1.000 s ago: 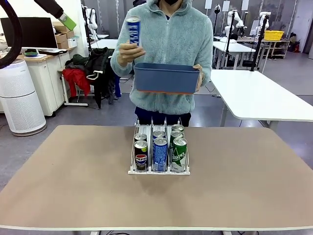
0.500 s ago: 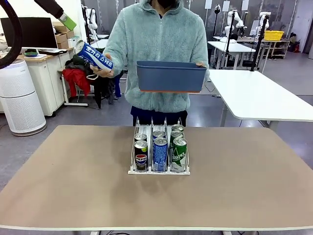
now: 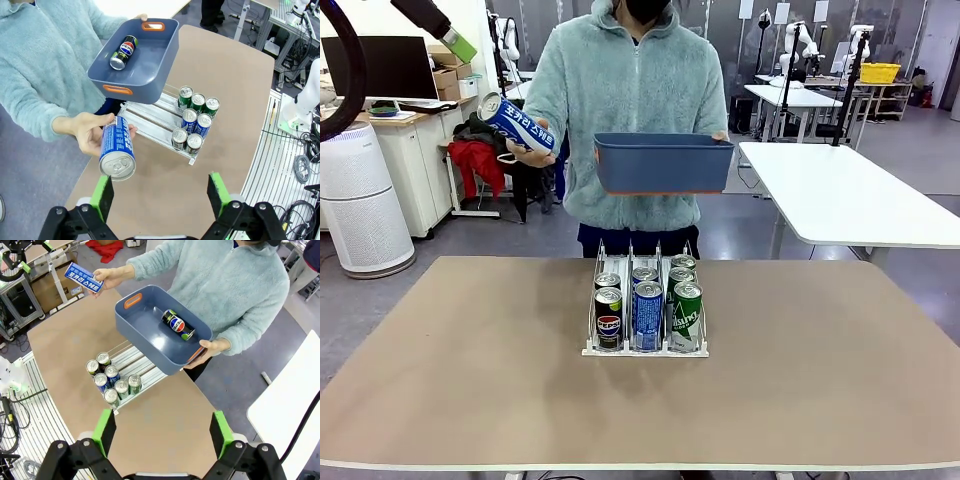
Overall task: Fill the beverage cans into the dispenser.
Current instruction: Pick up the Ionic drink handed by the human.
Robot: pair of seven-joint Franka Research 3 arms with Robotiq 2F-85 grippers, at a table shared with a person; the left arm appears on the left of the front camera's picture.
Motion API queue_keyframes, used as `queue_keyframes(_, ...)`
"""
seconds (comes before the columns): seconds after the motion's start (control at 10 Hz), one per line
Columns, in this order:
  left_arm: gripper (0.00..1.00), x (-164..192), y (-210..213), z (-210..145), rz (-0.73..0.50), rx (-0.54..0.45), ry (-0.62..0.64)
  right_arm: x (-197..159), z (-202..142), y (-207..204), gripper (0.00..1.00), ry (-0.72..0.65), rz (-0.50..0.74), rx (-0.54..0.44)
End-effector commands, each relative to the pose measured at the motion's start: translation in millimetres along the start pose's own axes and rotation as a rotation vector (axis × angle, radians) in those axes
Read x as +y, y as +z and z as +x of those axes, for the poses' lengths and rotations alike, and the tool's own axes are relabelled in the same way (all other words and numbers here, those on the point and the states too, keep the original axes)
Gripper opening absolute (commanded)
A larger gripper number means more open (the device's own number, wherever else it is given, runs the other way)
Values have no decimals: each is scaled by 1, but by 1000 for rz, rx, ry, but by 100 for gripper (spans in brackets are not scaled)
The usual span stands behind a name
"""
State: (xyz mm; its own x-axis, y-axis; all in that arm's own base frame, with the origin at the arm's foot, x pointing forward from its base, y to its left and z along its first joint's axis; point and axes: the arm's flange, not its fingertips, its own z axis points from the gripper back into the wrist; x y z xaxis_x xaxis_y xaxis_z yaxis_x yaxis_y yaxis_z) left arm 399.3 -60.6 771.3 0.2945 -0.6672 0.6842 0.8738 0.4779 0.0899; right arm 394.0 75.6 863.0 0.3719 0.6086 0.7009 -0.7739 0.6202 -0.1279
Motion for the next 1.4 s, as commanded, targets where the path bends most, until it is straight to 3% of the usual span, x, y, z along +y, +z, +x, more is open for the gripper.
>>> queue_keyframes(0.0, 100, -1, 1, -1, 0, -1, 3, 0, 0, 0, 100, -13, -3, 0)
queue_keyframes(0.7, 100, 0, 0, 0, 0, 0, 0, 0, 0, 0, 100, -13, -3, 0)
queue_keyframes(1.3, 100, 28, -21, -10, 185, 1, 64, 0, 0, 0, 100, -13, -3, 0)
